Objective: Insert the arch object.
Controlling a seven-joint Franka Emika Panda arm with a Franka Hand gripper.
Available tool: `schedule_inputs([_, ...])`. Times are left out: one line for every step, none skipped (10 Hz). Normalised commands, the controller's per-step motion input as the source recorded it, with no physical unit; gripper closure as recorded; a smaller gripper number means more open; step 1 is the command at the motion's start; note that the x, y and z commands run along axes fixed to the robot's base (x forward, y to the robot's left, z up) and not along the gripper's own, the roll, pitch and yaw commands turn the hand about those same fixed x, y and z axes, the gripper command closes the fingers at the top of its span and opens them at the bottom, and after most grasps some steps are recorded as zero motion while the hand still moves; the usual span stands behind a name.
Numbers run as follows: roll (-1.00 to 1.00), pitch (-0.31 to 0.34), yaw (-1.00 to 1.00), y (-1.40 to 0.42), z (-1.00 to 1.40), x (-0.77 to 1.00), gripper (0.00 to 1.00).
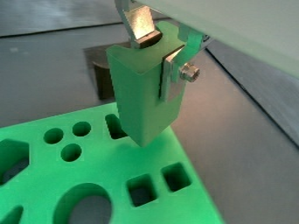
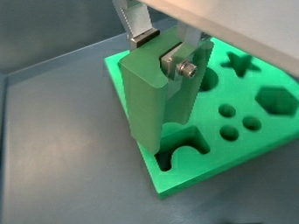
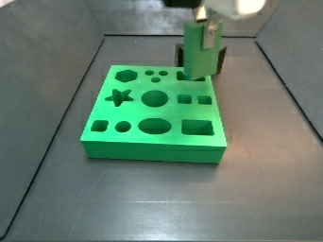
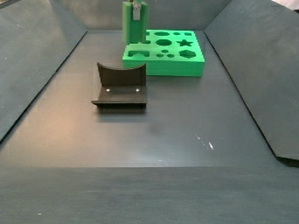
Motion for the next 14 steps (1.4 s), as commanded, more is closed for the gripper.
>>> schedule_inputs([0.02, 0.0, -1.0, 0.0, -0.36, 0.0, 1.0])
schedule_inputs([0.04, 0.109, -0.98, 0.0, -0.32, -0.07, 1.0])
schedule_inputs([0.03, 0.31, -0.8, 0.02, -0.27, -0.07, 1.0])
schedule_inputs([0.08, 0.449, -0.65, 0.04, -0.09, -0.1, 1.0])
schedule_inputs([0.16, 0.5, -0.54, 0.04, 0.0, -0.14, 1.0])
schedule_inputs([0.2, 0.444, -0.35, 0.05, -0.01, 0.03, 1.0])
schedule_inputs([0.0, 0.114, -0.11, 0.09, -0.08, 0.27, 1.0])
schedule_inputs([0.1, 0.257, 0.0, 0.25, -0.2, 0.34, 1.0])
schedule_inputs([0.06, 0.346, -0.17, 0.45, -0.19, 0.31, 1.0])
schedule_inputs([0.03, 0.289, -0.26, 0.38, -0.27, 0.03, 1.0])
schedule_inputs([0.06, 0.209, -0.15, 0.05, -0.42, 0.0, 1.0])
schedule_inputs([0.06, 0.161, -0.13, 0.0, -0.5, 0.0, 1.0])
schedule_inputs([0.04, 0.131, -0.29, -0.19, -0.54, 0.0, 1.0])
schedule_inputs([0.05, 0.031, -0.22, -0.46, -0.45, 0.03, 1.0])
